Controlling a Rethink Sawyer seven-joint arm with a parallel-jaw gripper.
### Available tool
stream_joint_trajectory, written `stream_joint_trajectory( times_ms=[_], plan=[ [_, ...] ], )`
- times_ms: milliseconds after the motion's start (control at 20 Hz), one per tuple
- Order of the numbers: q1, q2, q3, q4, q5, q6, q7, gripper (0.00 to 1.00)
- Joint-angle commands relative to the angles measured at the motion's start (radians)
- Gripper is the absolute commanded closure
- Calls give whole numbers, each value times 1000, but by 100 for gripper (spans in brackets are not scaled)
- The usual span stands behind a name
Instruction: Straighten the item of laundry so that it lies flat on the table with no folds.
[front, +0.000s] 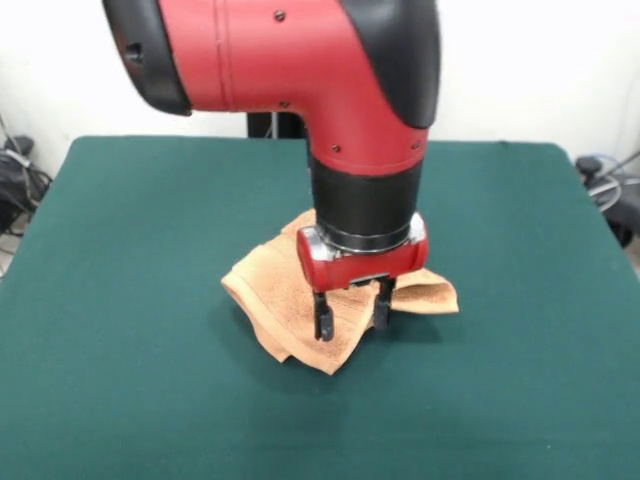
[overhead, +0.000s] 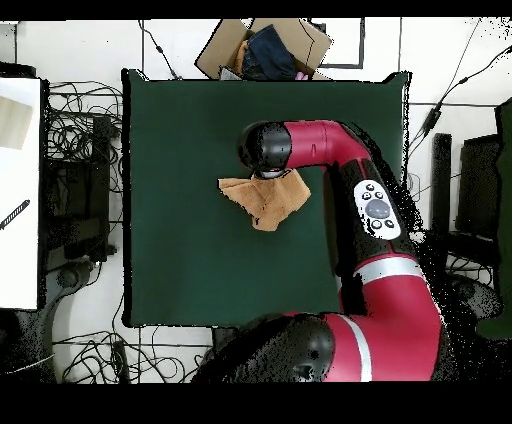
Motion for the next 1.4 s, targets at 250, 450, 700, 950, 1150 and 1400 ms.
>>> stream_joint_trajectory(
  times_ms=[250, 450, 700, 950, 1150, 1400],
  plan=[
    [29, 14, 20, 71, -69, -100, -33, 0],
    [45, 22, 10, 60, -82, -131, -17, 0],
    [77, 13, -16, 53, -107, -147, 1, 0],
    [83, -3, -26, 72, -127, -185, 15, 0],
    [80, -3, -29, 88, -139, -212, 27, 0],
    [79, 4, -30, 102, -125, -202, 35, 0]
  ],
)
